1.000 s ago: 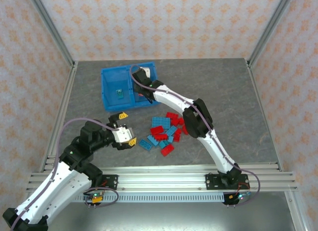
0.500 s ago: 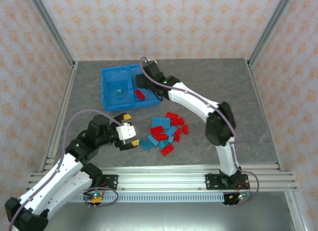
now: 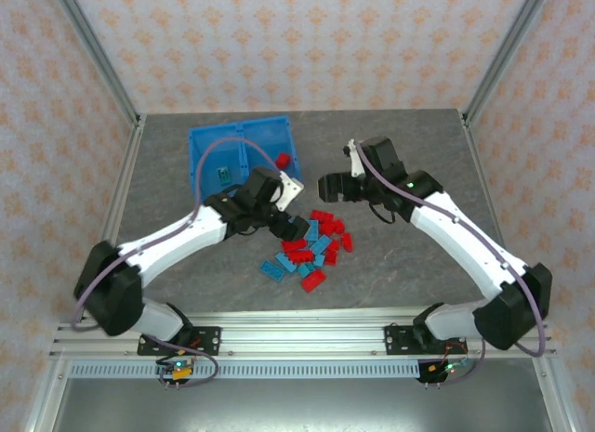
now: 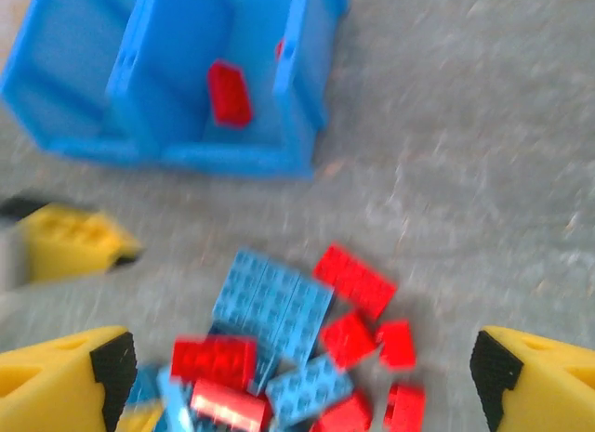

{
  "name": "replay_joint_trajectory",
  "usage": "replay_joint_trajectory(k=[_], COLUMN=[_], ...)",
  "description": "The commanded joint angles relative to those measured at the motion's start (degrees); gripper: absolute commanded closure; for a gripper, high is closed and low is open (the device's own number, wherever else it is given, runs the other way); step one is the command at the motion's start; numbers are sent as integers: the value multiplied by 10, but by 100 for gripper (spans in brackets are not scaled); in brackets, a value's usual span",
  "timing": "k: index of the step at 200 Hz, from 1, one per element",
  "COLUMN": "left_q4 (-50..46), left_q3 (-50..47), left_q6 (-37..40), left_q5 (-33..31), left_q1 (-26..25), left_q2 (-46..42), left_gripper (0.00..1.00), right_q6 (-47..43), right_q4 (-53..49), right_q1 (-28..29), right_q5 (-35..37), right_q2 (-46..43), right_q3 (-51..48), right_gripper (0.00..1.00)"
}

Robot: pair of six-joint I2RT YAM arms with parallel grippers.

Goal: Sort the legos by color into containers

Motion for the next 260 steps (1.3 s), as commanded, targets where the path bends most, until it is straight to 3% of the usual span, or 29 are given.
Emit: replay_joint_trajectory(k=[1,52,86,123,162,215,234,260], left_q4=[-52,-119,-130,-141,-135,-111,-100,-86], left_q3=[41,114,112,89,72,73,83,110], left_q6=[-36,13,20,34,34,24,17,11], left_q5=[-2,8,-3,1,-16,-37,-67,-135], left_q1=[-5,-25,-35,-41,-42,-43,-41,-31], left_q2=[56,174,200,193,190,144,120,98], left_gripper=[10,17,29,32,54,70,76,76], right_q6=[-24,-8,-11,-12,-8,-5,-2,2], right_q4=[-73,-55,-54,-49,-47,-53,-52,-44], right_q1=[3,2,3,2,2,2,2,2], right_q5=[-102,-77,-72,-68,-69,-78,-80,-77], right_q2=[-47,-80,-71,-54,-42,-40,-41,-41], right_q3=[-30,-60,-57,-55,-51,-47,-46,-48], right_gripper=[5,4,4,4,4,4,4,4])
